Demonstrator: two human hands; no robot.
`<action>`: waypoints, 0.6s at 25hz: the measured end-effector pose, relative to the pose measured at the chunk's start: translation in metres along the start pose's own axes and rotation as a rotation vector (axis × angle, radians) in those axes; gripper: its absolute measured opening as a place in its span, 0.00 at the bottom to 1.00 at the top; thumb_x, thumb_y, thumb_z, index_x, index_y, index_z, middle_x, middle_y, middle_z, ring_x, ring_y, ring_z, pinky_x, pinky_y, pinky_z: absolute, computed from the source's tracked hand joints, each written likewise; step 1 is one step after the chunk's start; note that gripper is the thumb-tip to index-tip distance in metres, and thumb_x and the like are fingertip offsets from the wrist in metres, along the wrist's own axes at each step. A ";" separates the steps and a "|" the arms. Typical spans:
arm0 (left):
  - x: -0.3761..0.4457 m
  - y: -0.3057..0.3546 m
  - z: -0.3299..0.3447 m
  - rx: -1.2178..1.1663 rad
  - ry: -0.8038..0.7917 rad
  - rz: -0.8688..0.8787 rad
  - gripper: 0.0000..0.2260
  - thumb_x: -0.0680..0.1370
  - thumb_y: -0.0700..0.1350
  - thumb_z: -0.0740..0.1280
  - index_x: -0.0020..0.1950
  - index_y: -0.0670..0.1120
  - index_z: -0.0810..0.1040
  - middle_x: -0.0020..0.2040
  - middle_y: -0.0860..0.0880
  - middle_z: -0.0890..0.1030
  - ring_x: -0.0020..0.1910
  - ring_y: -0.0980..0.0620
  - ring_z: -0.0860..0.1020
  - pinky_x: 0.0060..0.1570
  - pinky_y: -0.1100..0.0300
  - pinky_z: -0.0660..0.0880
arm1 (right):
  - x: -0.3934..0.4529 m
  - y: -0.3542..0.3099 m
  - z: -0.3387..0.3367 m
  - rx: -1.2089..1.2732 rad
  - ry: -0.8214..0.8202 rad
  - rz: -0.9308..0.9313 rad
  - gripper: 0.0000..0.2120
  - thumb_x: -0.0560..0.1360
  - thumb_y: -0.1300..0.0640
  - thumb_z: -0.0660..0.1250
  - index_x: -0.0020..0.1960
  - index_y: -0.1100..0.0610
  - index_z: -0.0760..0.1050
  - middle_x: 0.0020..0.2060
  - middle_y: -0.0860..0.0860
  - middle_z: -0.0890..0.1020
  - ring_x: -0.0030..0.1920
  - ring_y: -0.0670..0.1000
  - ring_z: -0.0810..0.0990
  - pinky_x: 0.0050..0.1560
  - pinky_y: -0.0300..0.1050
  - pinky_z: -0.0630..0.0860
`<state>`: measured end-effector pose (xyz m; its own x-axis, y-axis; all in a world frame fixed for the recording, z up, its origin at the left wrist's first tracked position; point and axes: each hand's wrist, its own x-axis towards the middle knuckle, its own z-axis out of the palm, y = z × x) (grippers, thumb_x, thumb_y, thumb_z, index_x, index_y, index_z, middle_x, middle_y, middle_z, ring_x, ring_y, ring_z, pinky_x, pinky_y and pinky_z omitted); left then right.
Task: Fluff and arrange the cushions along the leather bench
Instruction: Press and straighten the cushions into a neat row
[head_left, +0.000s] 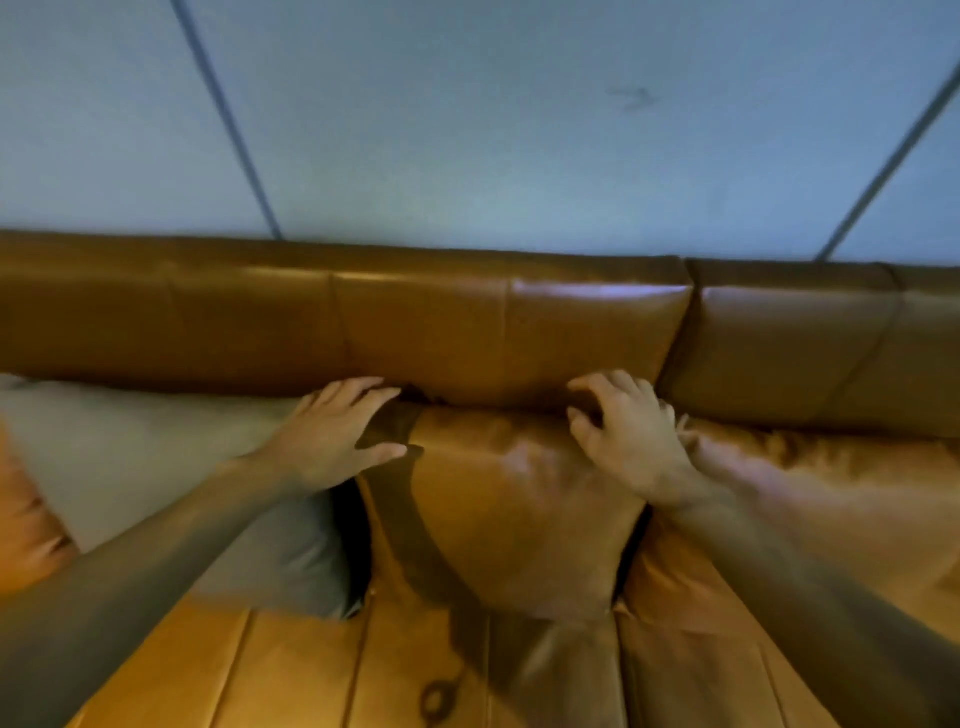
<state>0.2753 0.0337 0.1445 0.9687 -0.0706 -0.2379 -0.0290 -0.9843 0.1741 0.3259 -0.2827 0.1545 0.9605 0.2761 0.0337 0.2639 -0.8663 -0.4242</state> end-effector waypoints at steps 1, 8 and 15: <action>-0.008 -0.025 -0.004 -0.009 0.061 -0.034 0.39 0.71 0.73 0.54 0.78 0.56 0.52 0.79 0.53 0.54 0.77 0.48 0.53 0.73 0.46 0.55 | 0.004 -0.016 0.009 -0.003 -0.064 -0.053 0.20 0.79 0.45 0.60 0.70 0.45 0.67 0.69 0.48 0.69 0.71 0.53 0.64 0.70 0.60 0.60; -0.024 -0.146 -0.002 0.063 -0.175 -0.176 0.53 0.65 0.73 0.67 0.79 0.57 0.41 0.81 0.53 0.44 0.79 0.47 0.41 0.73 0.32 0.47 | 0.034 -0.092 0.075 -0.055 -0.434 -0.106 0.41 0.71 0.32 0.65 0.77 0.45 0.53 0.75 0.48 0.60 0.75 0.55 0.58 0.72 0.62 0.55; 0.003 -0.171 0.013 0.098 -0.138 -0.167 0.54 0.61 0.72 0.72 0.77 0.59 0.45 0.77 0.48 0.56 0.77 0.41 0.51 0.67 0.24 0.51 | 0.057 -0.120 0.117 -0.266 -0.490 -0.097 0.54 0.64 0.30 0.70 0.78 0.46 0.44 0.76 0.50 0.59 0.75 0.58 0.57 0.71 0.72 0.50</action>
<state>0.2798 0.1993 0.1012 0.9194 0.0795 -0.3852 0.0985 -0.9947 0.0297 0.3392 -0.1147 0.1016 0.7945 0.4658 -0.3896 0.4228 -0.8849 -0.1955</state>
